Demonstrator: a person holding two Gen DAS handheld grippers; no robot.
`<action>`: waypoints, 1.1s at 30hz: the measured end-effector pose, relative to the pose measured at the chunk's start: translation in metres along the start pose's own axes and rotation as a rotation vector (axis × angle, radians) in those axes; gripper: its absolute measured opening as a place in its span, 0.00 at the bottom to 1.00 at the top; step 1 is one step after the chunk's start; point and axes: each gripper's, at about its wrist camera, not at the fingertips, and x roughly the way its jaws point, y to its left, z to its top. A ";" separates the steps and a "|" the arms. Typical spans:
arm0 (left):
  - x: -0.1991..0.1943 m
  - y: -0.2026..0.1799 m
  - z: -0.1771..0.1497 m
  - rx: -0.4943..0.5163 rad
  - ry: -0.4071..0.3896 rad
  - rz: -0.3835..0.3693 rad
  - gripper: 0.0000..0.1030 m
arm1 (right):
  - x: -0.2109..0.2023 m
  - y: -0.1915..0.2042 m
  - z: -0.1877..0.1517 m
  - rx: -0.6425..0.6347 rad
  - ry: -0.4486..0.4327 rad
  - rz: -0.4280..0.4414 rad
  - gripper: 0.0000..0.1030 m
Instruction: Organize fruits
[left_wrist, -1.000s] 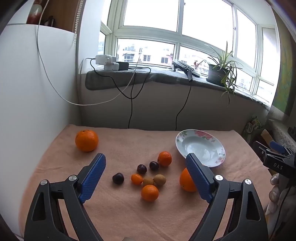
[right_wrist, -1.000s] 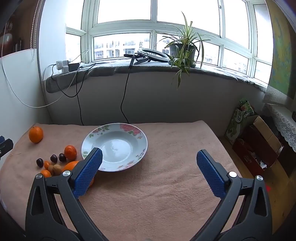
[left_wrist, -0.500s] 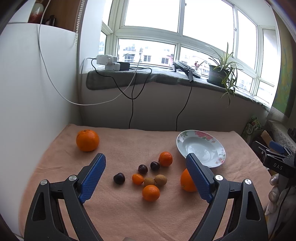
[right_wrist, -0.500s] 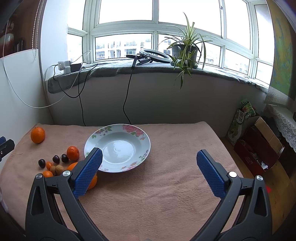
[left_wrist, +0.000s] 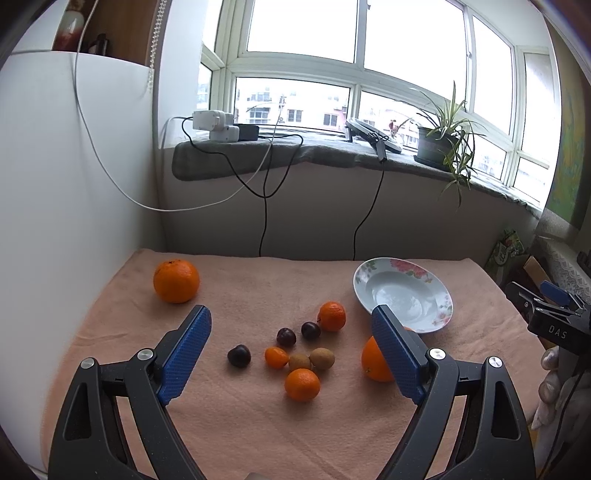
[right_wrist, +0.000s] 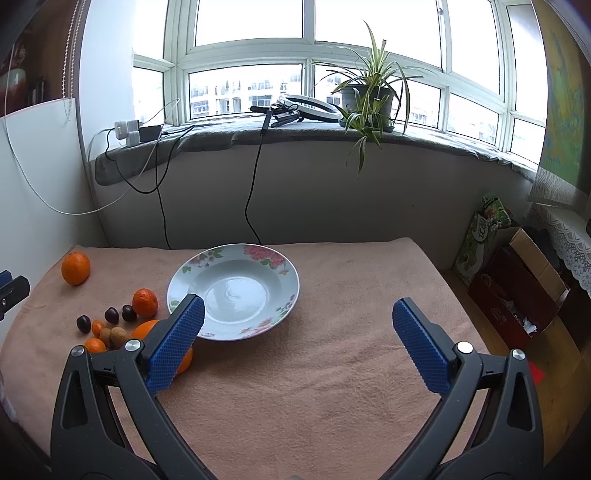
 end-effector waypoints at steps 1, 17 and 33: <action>0.000 -0.001 0.000 0.002 0.000 0.000 0.86 | 0.000 0.000 0.001 0.000 0.002 -0.001 1.00; 0.001 -0.003 -0.002 0.003 0.002 -0.005 0.86 | 0.001 -0.001 -0.004 0.002 0.008 0.008 1.00; 0.007 -0.003 -0.002 0.003 0.012 -0.009 0.86 | 0.008 0.003 -0.003 0.003 0.031 0.046 1.00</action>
